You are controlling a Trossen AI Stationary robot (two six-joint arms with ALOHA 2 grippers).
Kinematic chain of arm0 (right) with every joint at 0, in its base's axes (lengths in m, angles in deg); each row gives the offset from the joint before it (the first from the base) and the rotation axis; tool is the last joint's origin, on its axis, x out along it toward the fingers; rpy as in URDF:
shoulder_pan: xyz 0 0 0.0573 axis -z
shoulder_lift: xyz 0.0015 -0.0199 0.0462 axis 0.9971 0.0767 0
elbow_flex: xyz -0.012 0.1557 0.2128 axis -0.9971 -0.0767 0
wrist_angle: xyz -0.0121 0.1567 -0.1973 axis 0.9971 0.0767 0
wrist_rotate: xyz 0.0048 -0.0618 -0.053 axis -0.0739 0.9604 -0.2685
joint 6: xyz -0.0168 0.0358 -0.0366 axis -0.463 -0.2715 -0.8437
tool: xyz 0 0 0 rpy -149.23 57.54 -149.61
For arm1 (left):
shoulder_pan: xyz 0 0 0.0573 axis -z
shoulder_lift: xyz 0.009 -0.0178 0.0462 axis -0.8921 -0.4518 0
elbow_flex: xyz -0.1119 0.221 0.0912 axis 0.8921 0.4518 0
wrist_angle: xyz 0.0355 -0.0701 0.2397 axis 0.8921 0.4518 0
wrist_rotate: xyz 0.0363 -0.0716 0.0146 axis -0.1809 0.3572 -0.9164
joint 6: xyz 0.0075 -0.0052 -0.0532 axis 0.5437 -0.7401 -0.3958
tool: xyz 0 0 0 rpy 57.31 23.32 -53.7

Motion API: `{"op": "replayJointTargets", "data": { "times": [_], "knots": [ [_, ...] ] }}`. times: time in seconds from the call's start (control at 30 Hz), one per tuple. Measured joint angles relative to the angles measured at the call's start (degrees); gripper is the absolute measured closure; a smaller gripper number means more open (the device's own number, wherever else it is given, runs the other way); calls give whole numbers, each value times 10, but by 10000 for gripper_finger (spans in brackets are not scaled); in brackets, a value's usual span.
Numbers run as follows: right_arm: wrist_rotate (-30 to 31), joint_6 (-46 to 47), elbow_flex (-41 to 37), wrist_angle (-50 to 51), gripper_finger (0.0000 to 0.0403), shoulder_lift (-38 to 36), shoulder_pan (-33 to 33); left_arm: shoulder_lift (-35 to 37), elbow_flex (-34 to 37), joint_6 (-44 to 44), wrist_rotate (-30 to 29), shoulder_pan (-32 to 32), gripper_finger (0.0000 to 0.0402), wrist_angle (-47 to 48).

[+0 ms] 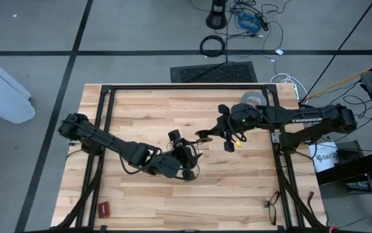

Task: Coil cords
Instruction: Coil the black wire onto the spool

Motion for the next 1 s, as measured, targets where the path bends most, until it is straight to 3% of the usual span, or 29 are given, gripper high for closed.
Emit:
{"op": "replayJointTargets", "data": {
  "times": [0.23, 0.53, 0.8, 1.0],
  "knots": [
    [2, -4, 0, 5, 403, -10, -15, 1, 2, -1, 34, -20, 244, -12],
    [-1, -5, 0, 1, 403, -12, -18, 1, 2, -3, 89, -34, 284, -20],
    [-1, -7, 0, 11, 403, -12, -22, 17, -7, 3, 88, -13, 297, -19],
    [-1, -9, 0, 14, 403, -12, -22, 36, -5, 0, 37, -3, 297, 20]
  ]
}}
